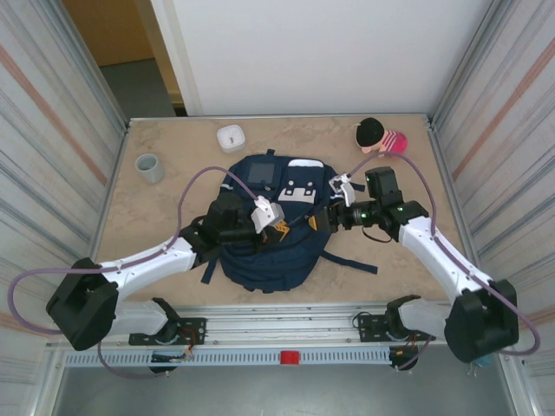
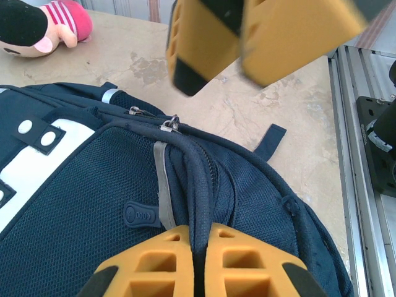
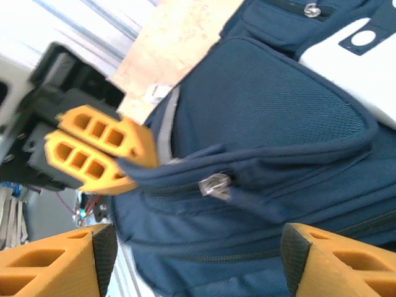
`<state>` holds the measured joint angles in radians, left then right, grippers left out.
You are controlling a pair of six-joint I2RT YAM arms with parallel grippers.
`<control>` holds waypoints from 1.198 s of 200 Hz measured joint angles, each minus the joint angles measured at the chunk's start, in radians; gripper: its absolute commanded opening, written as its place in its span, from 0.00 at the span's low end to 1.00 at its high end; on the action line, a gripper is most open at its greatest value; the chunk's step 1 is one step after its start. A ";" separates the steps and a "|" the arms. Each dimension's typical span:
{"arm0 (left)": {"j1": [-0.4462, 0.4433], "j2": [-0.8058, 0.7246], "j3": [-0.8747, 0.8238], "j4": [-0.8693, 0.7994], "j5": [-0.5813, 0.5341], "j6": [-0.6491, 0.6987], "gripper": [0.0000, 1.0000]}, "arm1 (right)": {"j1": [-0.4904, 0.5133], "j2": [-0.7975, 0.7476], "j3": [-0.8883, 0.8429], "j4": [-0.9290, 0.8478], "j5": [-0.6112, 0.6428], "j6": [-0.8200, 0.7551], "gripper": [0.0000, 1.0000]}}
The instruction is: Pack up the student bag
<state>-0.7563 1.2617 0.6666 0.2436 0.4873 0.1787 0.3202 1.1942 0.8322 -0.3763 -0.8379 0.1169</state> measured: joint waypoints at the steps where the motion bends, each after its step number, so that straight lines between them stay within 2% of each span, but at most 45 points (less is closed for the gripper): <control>1: 0.000 0.000 0.000 0.000 0.000 0.000 0.00 | 0.000 0.007 0.000 0.003 -0.003 0.001 0.75; 51: 0.000 0.000 0.000 0.000 0.002 0.000 0.00 | 0.007 0.112 0.008 0.080 -0.064 -0.016 0.74; 98: 0.002 0.000 0.000 0.001 0.002 0.000 0.00 | 0.010 0.129 0.037 0.034 -0.106 -0.057 0.53; 113: 0.003 0.000 0.000 0.002 0.003 0.000 0.00 | 0.014 0.126 0.041 0.014 -0.105 -0.074 0.55; 130: 0.003 0.002 0.000 0.002 0.004 0.000 0.00 | 0.014 0.122 0.043 -0.005 -0.105 -0.090 0.66; 147: 0.004 0.005 0.000 0.008 0.010 0.000 0.00 | 0.014 0.124 0.047 -0.021 -0.098 -0.109 0.67; 168: 0.004 0.006 0.000 0.015 0.011 0.000 0.00 | 0.016 0.149 0.072 -0.043 -0.092 -0.127 0.55; 190: 0.005 0.006 0.000 0.016 0.011 0.000 0.00 | 0.023 0.169 0.093 -0.056 -0.070 -0.141 0.30; 199: 0.005 0.006 0.000 0.016 0.011 0.000 0.00 | 0.023 0.168 0.095 -0.069 -0.058 -0.134 0.23; 219: 0.005 0.006 0.000 0.016 0.010 0.000 0.00 | 0.029 0.165 0.103 -0.100 -0.051 -0.144 0.13; 239: 0.005 0.006 0.000 0.015 0.011 0.000 0.00 | 0.034 0.156 0.107 -0.128 -0.048 -0.148 0.14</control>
<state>-0.7517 1.2678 0.6666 0.2588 0.4980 0.1791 0.3542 1.3506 0.9390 -0.5045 -0.8864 -0.0315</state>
